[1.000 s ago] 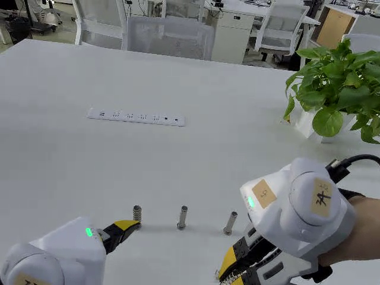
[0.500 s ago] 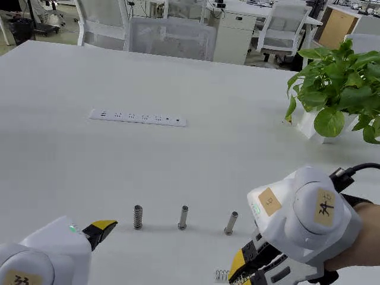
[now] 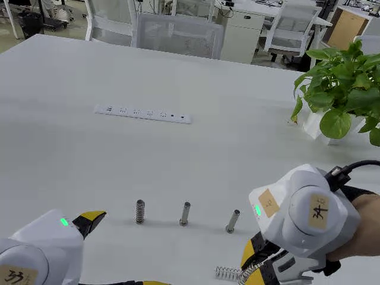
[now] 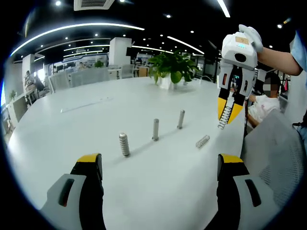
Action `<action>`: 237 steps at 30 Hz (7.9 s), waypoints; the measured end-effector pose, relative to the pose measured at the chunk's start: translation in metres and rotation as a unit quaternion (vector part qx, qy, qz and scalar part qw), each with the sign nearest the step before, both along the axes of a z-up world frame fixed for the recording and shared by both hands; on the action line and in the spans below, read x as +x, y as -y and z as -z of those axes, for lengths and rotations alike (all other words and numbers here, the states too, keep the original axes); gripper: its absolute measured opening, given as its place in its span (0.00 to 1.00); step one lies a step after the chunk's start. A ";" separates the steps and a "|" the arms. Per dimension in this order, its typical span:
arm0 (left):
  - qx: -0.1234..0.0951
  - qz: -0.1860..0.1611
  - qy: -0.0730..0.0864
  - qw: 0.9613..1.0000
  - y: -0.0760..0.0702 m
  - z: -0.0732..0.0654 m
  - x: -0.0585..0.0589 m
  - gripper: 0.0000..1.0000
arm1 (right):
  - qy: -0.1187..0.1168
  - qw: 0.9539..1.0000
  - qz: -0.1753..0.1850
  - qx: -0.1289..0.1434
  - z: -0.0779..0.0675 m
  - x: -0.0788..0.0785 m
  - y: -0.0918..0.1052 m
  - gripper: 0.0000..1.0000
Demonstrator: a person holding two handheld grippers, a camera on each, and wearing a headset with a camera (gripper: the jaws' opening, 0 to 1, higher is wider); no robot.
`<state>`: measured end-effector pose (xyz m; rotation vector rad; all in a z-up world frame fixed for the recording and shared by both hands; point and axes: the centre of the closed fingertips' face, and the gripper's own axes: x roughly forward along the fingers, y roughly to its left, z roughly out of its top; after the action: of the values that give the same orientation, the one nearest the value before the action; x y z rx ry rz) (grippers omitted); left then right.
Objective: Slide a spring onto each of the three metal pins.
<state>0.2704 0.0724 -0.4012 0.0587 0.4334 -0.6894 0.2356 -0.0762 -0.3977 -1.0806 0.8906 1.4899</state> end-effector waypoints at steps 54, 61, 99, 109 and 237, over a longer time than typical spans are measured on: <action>-0.008 -0.016 -0.016 1.000 -0.007 0.008 -0.008 0.99 | 0.050 0.989 -0.124 -0.057 0.001 0.108 -0.080 0.08; -0.009 -0.016 -0.018 1.000 -0.007 0.009 -0.007 0.99 | 0.046 0.990 -0.121 -0.060 0.005 0.113 -0.082 0.08; -0.015 -0.017 -0.028 0.999 -0.009 0.013 -0.008 0.99 | 0.042 0.989 -0.127 -0.067 0.015 0.112 -0.087 0.08; -0.013 -0.015 -0.030 0.999 -0.009 0.013 -0.009 0.99 | 0.040 0.987 -0.135 -0.079 0.028 0.111 -0.088 0.08; 0.027 0.064 -0.029 0.997 0.002 0.000 0.004 0.99 | 0.041 0.952 0.228 0.202 0.009 0.060 0.021 0.99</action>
<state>0.2744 0.0704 -0.4010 0.1191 0.5073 -0.8078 0.2960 -0.0970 -0.4064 -0.5799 0.6785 1.1604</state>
